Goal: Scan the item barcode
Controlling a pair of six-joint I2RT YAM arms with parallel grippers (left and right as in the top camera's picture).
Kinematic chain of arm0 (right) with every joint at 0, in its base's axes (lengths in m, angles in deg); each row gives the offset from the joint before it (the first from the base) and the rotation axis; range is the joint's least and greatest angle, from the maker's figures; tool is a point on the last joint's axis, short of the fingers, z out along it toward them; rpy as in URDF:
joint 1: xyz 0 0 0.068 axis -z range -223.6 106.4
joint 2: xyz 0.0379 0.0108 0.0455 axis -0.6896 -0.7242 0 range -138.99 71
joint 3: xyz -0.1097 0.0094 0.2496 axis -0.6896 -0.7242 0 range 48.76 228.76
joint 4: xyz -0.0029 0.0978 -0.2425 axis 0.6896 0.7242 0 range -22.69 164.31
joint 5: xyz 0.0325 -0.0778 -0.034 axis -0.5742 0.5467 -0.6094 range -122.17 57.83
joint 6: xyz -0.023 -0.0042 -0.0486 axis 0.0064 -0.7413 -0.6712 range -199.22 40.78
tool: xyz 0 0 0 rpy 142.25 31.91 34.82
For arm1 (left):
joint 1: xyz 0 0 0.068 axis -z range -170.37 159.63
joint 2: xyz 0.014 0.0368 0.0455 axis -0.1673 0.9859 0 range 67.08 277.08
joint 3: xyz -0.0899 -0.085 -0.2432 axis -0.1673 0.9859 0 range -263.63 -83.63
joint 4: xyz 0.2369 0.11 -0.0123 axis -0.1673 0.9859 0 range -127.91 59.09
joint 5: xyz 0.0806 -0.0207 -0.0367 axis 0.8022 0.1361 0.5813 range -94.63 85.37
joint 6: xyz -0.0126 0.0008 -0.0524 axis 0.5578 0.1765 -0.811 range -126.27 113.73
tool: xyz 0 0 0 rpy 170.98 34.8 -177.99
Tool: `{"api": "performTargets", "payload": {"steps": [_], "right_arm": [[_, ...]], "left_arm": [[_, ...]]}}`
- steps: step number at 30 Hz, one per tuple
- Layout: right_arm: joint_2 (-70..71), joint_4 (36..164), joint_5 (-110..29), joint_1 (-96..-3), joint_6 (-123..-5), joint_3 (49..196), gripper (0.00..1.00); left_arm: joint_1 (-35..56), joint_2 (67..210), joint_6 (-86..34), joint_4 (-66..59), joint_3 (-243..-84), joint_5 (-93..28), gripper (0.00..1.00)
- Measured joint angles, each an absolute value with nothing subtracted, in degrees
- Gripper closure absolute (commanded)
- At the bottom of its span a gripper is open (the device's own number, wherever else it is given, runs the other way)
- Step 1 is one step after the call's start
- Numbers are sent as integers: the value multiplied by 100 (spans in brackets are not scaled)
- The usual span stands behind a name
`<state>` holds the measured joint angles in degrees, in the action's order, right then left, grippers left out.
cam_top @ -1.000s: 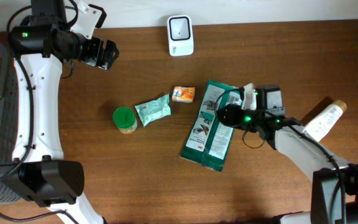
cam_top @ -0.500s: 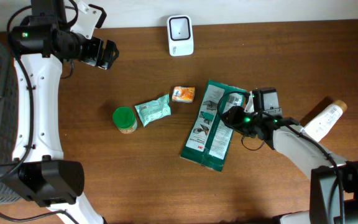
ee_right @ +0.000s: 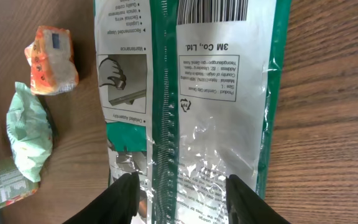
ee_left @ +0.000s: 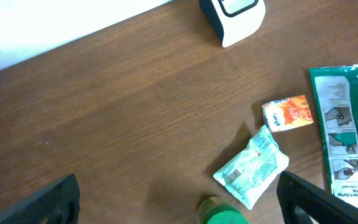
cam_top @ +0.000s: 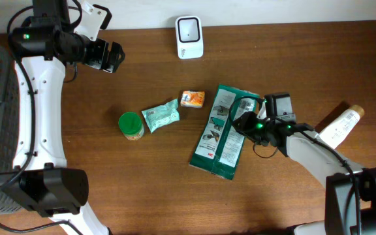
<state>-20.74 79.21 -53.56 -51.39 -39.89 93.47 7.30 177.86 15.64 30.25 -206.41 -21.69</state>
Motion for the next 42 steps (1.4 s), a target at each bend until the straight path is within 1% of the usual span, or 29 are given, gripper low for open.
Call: {"api": "performTargets", "payload": {"steps": [9, 20, 27, 31, 32, 33, 34, 35, 36, 37, 38, 42], "right_arm": [[-2089, 8057, -4945, -5434, -3591, 9347, 57], [-2100, 8422, -4693, -5359, -3410, 9347, 55], [-2286, 8470, -4790, -5331, -3574, 9349, 55], [-2693, 8450, -5255, -5217, -3747, 9686, 54], [-2806, 8444, -5371, -5211, -3814, 9795, 56], [-2926, 8402, -5509, -5198, -3895, 9900, 62], [-3016, 8337, -5609, -5198, -3952, 9964, 70], [-3082, 8243, -5701, -5196, -4013, 9996, 81], [-3145, 8107, -5743, -5193, -4046, 9999, 88], [-3211, 7980, -5780, -5193, -4070, 9996, 92], [-3272, 7843, -5823, -5193, -4101, 9990, 96], [-3333, 7292, -5931, -5193, -4289, 9953, 96]], "left_arm": [[730, 17786, 1564, 3025, -20641, -2171, 1], [730, 17786, 1564, 3025, -20641, -2169, 1], [730, 17786, 1564, 3025, -20641, -2169, 1], [730, 17786, 1564, 3025, -20641, -2169, 1], [730, 17786, 1564, 3025, -20641, -2169, 1], [730, 17786, 1564, 3025, -20641, -2169, 1], [730, 17786, 1564, 3025, -20641, -2169, 1], [730, 17786, 1564, 3025, -20641, -2169, 1], [730, 17786, 1564, 3025, -20641, -2169, 1], [730, 17786, 1564, 3025, -20641, -2169, 1], [730, 17786, 1564, 3025, -20641, -2169, 1], [730, 17786, 1564, 3025, -20641, -2169, 1]]}}
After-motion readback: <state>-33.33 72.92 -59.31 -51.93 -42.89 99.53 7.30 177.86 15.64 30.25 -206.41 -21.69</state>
